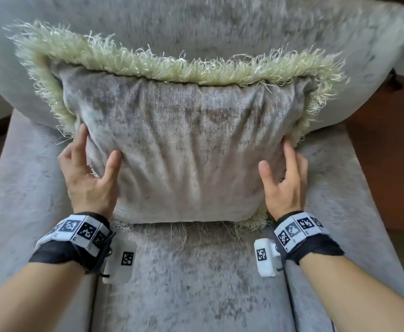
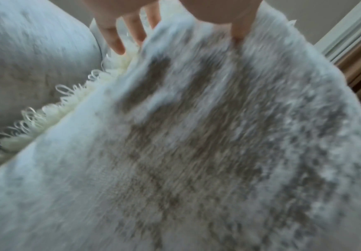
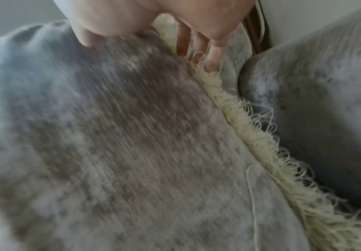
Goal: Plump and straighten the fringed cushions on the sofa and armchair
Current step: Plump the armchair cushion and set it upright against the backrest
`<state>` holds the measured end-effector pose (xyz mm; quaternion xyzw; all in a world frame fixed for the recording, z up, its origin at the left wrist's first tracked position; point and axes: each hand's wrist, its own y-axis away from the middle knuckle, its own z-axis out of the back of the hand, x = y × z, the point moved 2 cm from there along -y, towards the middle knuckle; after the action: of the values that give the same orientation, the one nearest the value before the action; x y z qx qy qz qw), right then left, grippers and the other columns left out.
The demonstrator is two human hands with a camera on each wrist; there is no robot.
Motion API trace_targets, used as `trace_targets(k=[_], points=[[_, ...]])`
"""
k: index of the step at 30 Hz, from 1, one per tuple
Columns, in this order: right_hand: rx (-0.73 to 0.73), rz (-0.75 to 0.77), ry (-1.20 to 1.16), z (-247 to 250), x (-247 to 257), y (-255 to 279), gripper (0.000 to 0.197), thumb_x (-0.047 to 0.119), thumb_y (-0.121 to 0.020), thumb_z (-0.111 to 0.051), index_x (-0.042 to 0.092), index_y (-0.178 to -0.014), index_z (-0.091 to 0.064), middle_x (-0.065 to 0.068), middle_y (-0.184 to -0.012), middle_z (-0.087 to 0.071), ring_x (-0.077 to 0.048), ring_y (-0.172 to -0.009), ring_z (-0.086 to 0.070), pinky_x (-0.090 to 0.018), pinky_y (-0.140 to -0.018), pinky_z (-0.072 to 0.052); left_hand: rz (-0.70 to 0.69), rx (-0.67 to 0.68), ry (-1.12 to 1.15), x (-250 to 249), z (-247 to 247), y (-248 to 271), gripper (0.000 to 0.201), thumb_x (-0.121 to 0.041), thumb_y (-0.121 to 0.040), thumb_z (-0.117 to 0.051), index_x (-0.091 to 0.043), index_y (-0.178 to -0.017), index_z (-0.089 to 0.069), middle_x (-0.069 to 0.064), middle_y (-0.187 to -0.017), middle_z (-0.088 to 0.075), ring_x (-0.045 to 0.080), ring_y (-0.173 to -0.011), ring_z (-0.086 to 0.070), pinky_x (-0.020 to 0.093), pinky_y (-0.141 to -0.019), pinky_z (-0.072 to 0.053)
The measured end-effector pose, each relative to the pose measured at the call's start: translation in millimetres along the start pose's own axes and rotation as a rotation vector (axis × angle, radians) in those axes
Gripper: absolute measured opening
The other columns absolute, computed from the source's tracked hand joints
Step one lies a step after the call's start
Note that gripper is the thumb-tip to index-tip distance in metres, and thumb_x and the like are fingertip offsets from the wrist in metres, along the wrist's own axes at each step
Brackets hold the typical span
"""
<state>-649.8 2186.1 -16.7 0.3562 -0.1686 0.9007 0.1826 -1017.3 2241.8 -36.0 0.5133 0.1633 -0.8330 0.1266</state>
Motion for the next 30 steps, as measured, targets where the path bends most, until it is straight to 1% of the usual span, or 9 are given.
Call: trace_targets(k=[1, 3, 5, 8, 11, 14, 18, 23, 30], points=[[0.019, -0.013, 0.032, 8, 6, 3, 0.079, 0.067, -0.083, -0.050, 0.027, -0.151, -0.041, -0.009, -0.146, -0.038, -0.013, -0.134, -0.038, -0.019, -0.106, -0.027, 0.008, 0.021, -0.074, -8, 8, 3, 0.069, -0.056, -0.085, -0.065, -0.042, -0.149, -0.042, 0.003, -0.142, -0.042, 0.010, -0.134, -0.047, 0.044, -0.116, -0.041], [0.064, 0.000, 0.079, 22, 20, 9, 0.070, 0.060, -0.086, -0.057, 0.021, -0.145, -0.051, -0.009, -0.142, -0.041, -0.018, -0.130, -0.042, -0.025, -0.105, -0.033, 0.028, 0.082, -0.189, -22, 24, 6, 0.063, -0.054, -0.084, -0.062, -0.034, -0.143, -0.052, 0.013, -0.141, -0.043, 0.027, -0.129, -0.052, 0.044, -0.113, -0.042], [0.144, 0.017, 0.138, 33, 33, 16, 0.060, 0.051, -0.090, -0.062, 0.020, -0.141, -0.055, -0.006, -0.134, -0.047, -0.020, -0.125, -0.046, -0.029, -0.105, -0.035, 0.059, 0.188, -0.294, -37, 36, 10, 0.054, -0.051, -0.086, -0.062, -0.030, -0.136, -0.059, 0.012, -0.136, -0.048, 0.030, -0.122, -0.058, 0.044, -0.109, -0.045], [0.363, 0.036, 0.356, 49, 51, 27, 0.059, 0.059, -0.091, -0.052, 0.026, -0.140, -0.054, -0.002, -0.128, -0.053, -0.025, -0.122, -0.050, -0.048, -0.107, -0.037, 0.059, 0.432, -0.490, -58, 48, 21, 0.044, -0.047, -0.092, -0.065, -0.028, -0.131, -0.063, 0.010, -0.131, -0.058, 0.025, -0.110, -0.066, 0.046, -0.099, -0.053], [0.614, 0.039, 0.542, 69, 71, 38, 0.055, 0.061, -0.093, -0.046, 0.032, -0.139, -0.051, 0.000, -0.126, -0.058, -0.023, -0.119, -0.054, -0.045, -0.106, -0.035, 0.040, 0.679, -0.594, -90, 60, 34, 0.043, -0.053, -0.093, -0.061, -0.032, -0.131, -0.061, -0.003, -0.120, -0.070, 0.017, -0.101, -0.069, 0.046, -0.095, -0.058], [0.776, 0.014, 0.598, 88, 93, 44, 0.049, 0.059, -0.093, -0.048, 0.032, -0.133, -0.056, 0.002, -0.122, -0.063, -0.023, -0.117, -0.057, -0.044, -0.103, -0.037, -0.008, 0.769, -0.705, -124, 71, 50, 0.043, -0.056, -0.094, -0.058, -0.036, -0.132, -0.059, -0.008, -0.116, -0.072, 0.016, -0.104, -0.069, 0.041, -0.095, -0.057], [0.846, 0.117, 0.667, 117, 127, 49, 0.047, 0.054, -0.094, -0.050, 0.030, -0.134, -0.056, 0.001, -0.125, -0.064, -0.025, -0.120, -0.056, -0.047, -0.106, -0.036, -0.117, 0.822, -0.845, -170, 83, 76, 0.042, -0.052, -0.096, -0.054, -0.036, -0.135, -0.056, -0.006, -0.120, -0.070, 0.018, -0.111, -0.064, 0.038, -0.094, -0.056], [0.928, 0.268, 0.731, 154, 164, 69, 0.048, 0.053, -0.095, -0.050, 0.031, -0.137, -0.054, -0.001, -0.133, -0.060, -0.029, -0.122, -0.057, -0.045, -0.104, -0.041, -0.311, 1.001, -1.014, -226, 100, 112, 0.048, -0.052, -0.098, -0.052, -0.039, -0.143, -0.049, -0.005, -0.127, -0.066, 0.018, -0.112, -0.065, 0.033, -0.087, -0.055], [1.033, 0.318, 0.733, 181, 187, 88, 0.047, 0.055, -0.092, -0.052, 0.034, -0.133, -0.056, -0.002, -0.133, -0.062, -0.030, -0.117, -0.061, -0.044, -0.098, -0.050, -0.448, 1.099, -0.999, -278, 103, 145, 0.048, -0.055, -0.096, -0.053, -0.042, -0.142, -0.047, -0.009, -0.124, -0.070, 0.015, -0.106, -0.068, 0.036, -0.088, -0.060]])
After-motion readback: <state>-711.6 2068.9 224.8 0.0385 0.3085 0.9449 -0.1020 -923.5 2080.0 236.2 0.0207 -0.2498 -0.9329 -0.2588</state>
